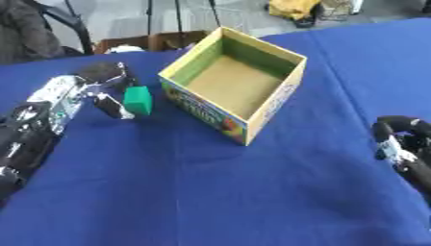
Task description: Pick up objects on the table and place them in the box.
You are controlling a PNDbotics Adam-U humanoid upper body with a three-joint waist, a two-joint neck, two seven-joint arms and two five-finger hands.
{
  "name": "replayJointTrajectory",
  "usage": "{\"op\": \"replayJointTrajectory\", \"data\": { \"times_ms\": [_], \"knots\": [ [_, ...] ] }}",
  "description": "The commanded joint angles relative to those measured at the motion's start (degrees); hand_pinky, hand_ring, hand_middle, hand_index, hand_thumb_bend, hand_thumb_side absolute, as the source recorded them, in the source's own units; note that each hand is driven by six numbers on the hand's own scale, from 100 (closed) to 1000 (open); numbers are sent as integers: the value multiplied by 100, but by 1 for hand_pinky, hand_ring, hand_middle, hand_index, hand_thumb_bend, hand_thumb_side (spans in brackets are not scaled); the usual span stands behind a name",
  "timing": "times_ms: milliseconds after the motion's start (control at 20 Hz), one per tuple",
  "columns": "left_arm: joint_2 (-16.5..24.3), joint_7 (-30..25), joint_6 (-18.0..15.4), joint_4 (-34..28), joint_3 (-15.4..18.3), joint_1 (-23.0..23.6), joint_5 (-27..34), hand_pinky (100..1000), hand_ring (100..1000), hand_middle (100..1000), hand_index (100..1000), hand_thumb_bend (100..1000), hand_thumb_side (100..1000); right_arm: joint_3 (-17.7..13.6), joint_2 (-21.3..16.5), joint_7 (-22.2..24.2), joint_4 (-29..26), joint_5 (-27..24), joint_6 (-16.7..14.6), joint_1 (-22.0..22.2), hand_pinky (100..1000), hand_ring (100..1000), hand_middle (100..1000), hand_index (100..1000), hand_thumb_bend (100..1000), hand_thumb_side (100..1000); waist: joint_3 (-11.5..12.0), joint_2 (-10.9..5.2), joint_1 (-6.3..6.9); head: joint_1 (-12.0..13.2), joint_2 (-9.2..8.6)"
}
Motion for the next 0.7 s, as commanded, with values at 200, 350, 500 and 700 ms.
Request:
{"op": "replayJointTrajectory", "data": {
  "times_ms": [200, 350, 500, 700],
  "knots": [
    [272, 51, -23, -716, 199, -318, 452, 517, 408, 330, 415, 623, 319, -56, -65, -14, -55, -1, 0, -15, 426, 406, 519, 716, 344, 559, 19, -174, -40, -35, -10],
    [220, -30, 36, -905, 157, -489, 745, 518, 411, 333, 414, 615, 307, -41, -68, 1, -48, -3, -3, -17, 426, 406, 519, 716, 344, 559, 2, -197, -42, -8, -11],
    [43, -83, 96, -941, 72, -681, 927, 526, 422, 344, 424, 614, 305, -8, -67, 35, -46, -9, -8, -47, 426, 407, 519, 717, 343, 560, -58, -191, -39, 51, -40],
    [-293, -74, 82, -801, -2, -856, 870, 530, 429, 349, 428, 628, 341, 39, -39, 87, -49, -18, -11, -113, 426, 407, 519, 717, 343, 559, -235, -143, -17, 161, -93]
  ]
}}
